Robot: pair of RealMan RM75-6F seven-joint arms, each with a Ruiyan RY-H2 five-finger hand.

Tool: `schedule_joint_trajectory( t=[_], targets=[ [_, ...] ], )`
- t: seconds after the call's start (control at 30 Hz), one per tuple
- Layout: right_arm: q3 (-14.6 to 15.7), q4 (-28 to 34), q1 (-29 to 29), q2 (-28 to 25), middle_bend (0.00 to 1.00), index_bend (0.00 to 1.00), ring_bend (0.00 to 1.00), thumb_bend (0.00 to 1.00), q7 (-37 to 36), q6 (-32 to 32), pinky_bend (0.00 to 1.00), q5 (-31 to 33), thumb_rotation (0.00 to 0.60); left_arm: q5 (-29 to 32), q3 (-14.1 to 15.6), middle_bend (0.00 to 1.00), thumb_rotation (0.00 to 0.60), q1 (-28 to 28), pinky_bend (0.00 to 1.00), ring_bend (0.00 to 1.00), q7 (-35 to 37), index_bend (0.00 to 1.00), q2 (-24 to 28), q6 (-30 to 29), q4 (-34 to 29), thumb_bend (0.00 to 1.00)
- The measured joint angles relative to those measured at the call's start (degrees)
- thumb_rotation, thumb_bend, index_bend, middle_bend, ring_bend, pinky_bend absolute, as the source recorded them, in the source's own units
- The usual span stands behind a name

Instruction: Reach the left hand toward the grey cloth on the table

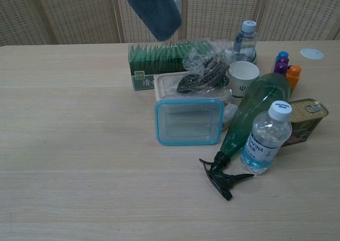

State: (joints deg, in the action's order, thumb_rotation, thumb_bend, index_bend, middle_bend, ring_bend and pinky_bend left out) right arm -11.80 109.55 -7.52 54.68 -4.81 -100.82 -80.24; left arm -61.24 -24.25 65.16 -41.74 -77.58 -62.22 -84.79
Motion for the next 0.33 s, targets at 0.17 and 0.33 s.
schedule_joint_trajectory(
  t=[0.17, 0.33],
  targets=[
    [0.2, 0.4, -0.2, -0.2, 0.0, 0.0, 0.0, 0.0, 0.0, -0.5, 0.0, -0.5, 0.507, 2.5, -5.0, 0.86, 0.6, -0.1, 0.8, 0.78, -3.1, 0.93, 8.8, -2.0, -8.3, 0.01],
    [0.4, 0.8, -0.3, -0.3, 0.0, 0.0, 0.0, 0.0, 0.1, -0.6, 0.0, -0.9, 0.507, 5.1, -7.8, 0.86, 0.6, -0.5, 0.8, 0.78, -4.6, 0.93, 15.2, -3.1, -13.1, 0.0]
  ],
)
